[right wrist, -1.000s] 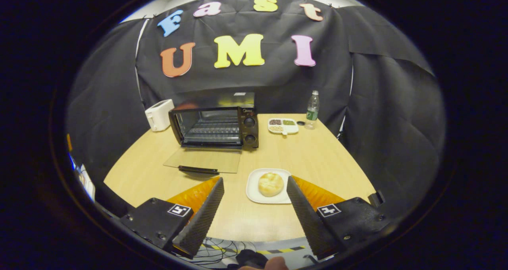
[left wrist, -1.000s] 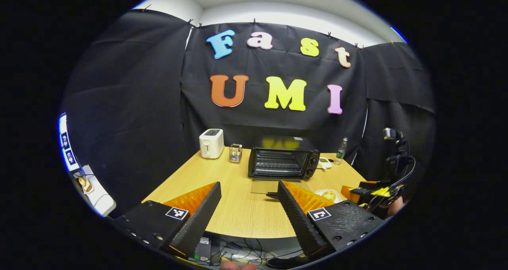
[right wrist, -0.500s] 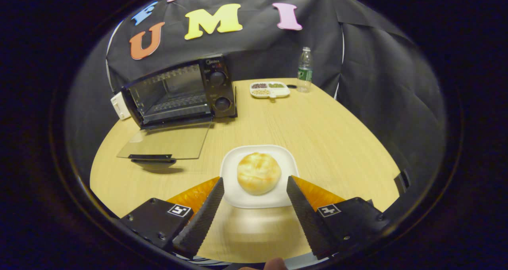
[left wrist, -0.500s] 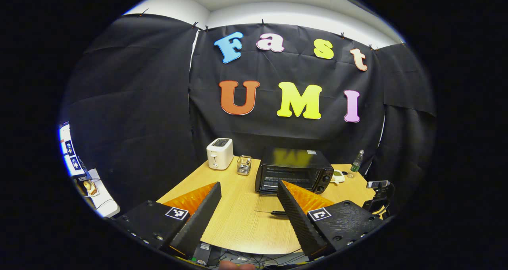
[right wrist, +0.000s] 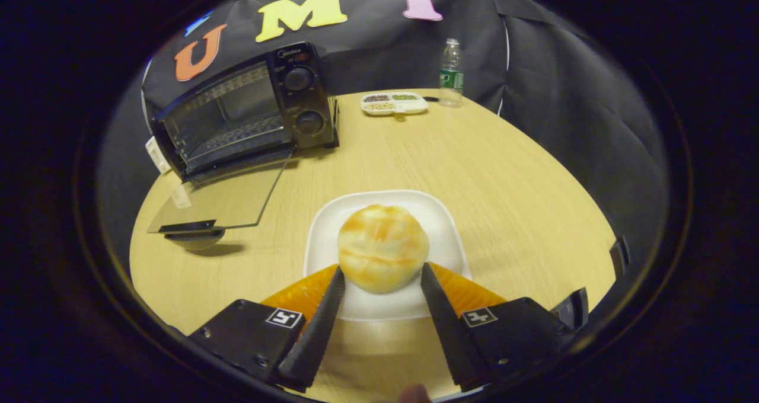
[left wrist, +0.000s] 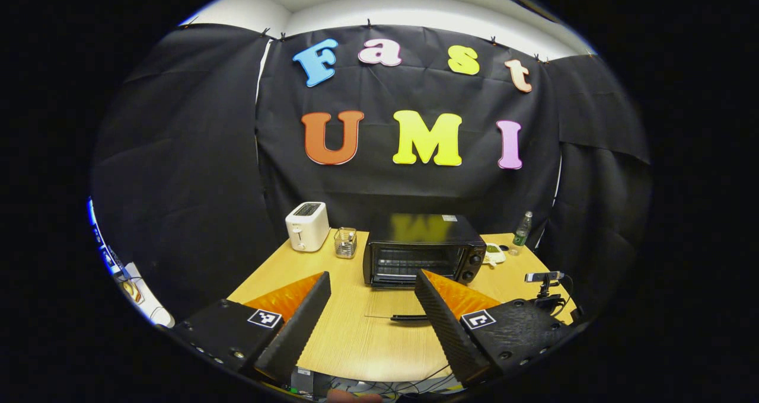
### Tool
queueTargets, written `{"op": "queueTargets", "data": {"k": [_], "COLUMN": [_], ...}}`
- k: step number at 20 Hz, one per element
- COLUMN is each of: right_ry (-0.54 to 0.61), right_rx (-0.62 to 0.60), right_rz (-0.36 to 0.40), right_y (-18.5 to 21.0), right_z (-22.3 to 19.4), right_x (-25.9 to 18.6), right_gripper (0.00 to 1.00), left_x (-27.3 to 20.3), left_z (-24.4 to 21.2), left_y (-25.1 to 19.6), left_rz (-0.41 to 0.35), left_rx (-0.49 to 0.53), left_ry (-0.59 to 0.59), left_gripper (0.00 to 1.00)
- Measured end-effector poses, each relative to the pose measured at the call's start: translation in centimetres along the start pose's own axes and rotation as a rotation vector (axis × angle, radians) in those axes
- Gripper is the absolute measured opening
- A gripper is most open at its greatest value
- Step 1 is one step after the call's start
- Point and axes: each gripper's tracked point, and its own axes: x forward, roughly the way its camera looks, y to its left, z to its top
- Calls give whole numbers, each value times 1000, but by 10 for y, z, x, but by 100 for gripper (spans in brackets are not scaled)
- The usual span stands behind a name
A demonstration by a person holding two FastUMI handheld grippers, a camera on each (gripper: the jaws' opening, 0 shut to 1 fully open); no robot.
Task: Open the electric oven with the left hand, put the food in, and close the electric oven.
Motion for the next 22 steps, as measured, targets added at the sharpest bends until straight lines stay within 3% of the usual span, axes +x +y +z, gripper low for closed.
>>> {"op": "queueTargets", "data": {"k": [5, 9, 14, 18, 22], "right_ry": [-3, -27, -34, -48, -80], "right_rx": [1, 70, 164, 255, 287], "right_rz": [11, 60, 161, 293, 400], "right_y": [-1, 3, 25, 70, 127], "right_z": [5, 17, 31, 57, 89], "right_x": [-3, -24, -59, -79, -70], "right_gripper": [62, 51, 48, 48, 47], "left_x": [7, 12, 18, 17, 5], "left_z": [-1, -3, -4, -5, -11], "left_y": [6, 5, 0, 8, 24], "left_rz": [-7, -17, -34, -11, 39], "left_rx": [-37, -34, -60, -72, -92], "left_ry": [3, 5, 4, -5, 13], "left_gripper": [94, 94, 94, 94, 94]}}
